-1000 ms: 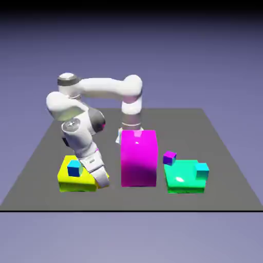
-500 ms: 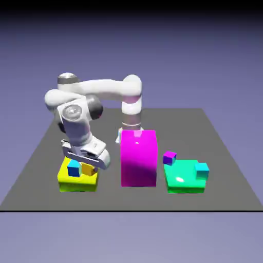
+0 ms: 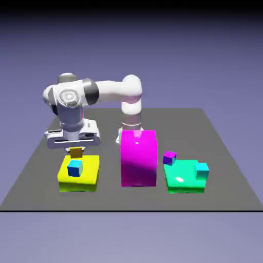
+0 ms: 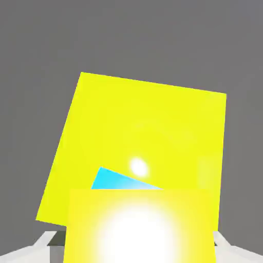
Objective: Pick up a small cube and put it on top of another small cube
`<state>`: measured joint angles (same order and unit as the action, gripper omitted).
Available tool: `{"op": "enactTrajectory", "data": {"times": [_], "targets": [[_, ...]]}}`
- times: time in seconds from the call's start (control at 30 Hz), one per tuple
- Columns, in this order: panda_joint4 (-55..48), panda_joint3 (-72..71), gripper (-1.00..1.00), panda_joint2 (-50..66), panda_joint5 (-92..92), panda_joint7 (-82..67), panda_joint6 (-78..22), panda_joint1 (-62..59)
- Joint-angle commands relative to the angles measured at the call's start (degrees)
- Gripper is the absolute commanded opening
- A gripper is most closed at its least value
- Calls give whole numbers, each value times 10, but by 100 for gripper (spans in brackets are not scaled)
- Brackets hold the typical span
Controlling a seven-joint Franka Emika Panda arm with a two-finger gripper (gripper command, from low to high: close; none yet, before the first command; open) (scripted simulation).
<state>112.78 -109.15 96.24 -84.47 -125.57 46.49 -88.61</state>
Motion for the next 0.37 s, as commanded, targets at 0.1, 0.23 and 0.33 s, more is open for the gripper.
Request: {"op": "enactTrajectory", "data": {"times": [0.1, 0.23, 0.33], "targets": [[60, 62, -100, 45, -54, -10, 36, -57], [42, 44, 100, 32, -38, -7, 25, -40], [0, 0, 100, 0, 1, 0, 0, 0]]}}
